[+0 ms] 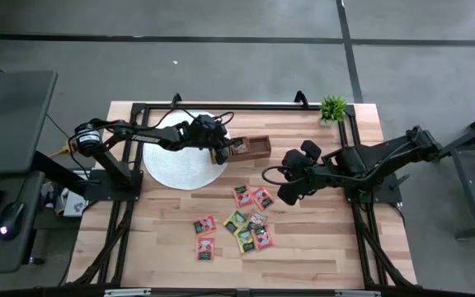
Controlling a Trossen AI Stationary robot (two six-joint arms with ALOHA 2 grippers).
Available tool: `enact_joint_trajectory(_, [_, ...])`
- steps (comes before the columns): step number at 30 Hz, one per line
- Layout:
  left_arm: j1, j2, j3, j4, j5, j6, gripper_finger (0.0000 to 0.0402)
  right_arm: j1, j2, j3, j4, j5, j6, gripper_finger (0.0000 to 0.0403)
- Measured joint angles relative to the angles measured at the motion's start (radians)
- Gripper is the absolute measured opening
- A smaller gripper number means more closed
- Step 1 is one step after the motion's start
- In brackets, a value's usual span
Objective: Pick & Place Tea
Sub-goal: Put the brown tea bag into the middle compartment of the wooden organizer
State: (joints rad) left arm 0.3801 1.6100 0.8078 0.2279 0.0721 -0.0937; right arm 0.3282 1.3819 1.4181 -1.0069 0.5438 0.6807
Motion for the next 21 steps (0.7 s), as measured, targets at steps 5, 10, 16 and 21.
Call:
enact_joint_trajectory(5, [0.0, 0.0, 0.0, 0.0, -0.027, 0.0, 0.0, 0.0, 0.0, 0.0, 0.0, 0.0, 0.0, 0.0003])
enact_joint_trajectory(10, [0.0, -0.001, 0.0, -0.005, -0.028, 0.0, 0.0, 0.0, 0.0, 0.0, 0.0, 0.0, 0.0, 0.0003])
enact_joint_trajectory(16, [0.0, -0.001, 0.0, -0.022, -0.015, -0.015, 0.0, 0.0, 0.0, 0.0, 0.001, 0.0, 0.0, 0.0003])
enact_joint_trajectory(21, [0.0, -0.001, 0.0, -0.012, -0.015, -0.015, 0.0001, 0.0, 0.0, 0.0, 0.002, 0.001, 0.0, 0.0003])
